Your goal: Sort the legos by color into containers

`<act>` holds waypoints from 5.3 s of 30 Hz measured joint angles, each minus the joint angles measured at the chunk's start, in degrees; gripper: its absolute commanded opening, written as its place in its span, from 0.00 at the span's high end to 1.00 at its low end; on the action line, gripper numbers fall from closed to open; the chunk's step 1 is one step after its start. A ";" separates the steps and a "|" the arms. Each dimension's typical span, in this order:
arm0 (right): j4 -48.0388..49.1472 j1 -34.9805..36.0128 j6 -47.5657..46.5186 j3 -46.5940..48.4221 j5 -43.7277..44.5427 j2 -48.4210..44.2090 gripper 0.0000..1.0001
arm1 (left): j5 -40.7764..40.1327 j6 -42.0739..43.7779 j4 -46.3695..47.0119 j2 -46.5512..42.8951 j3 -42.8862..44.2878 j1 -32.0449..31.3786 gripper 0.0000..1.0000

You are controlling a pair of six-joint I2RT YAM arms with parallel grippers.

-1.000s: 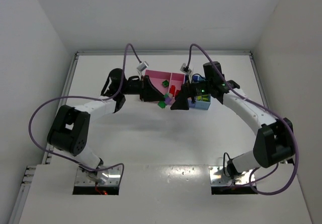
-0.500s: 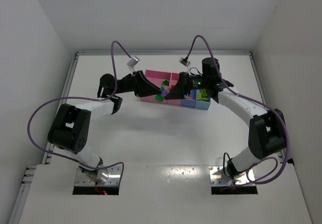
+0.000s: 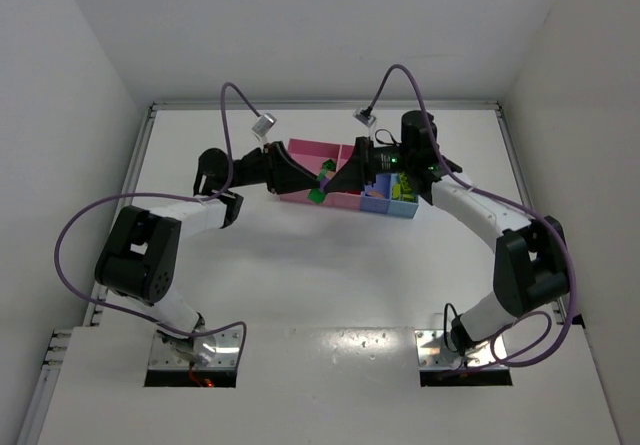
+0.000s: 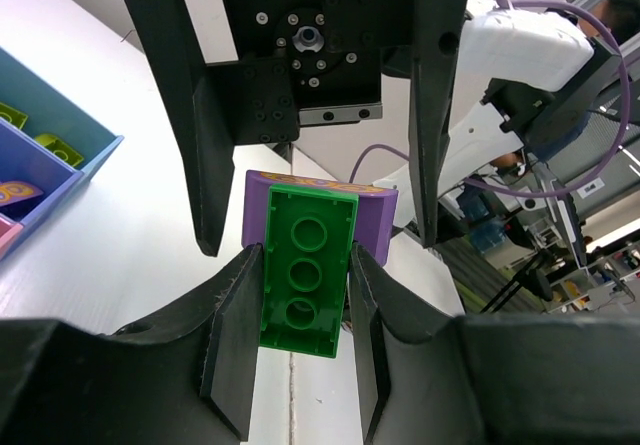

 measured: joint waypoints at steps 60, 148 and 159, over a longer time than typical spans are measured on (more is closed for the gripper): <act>-27.54 -5.01 -34.69 11.47 51.49 10.14 0.90 | -7.13 15.50 -15.34 -10.10 -7.13 15.78 1.00; -14.62 2.32 -26.82 5.29 3.80 6.47 1.00 | -8.57 6.38 -6.40 -5.09 -7.78 18.60 1.00; -22.69 1.88 -33.53 13.55 32.68 12.31 1.00 | -19.91 37.44 -41.07 -11.85 -1.27 17.35 1.00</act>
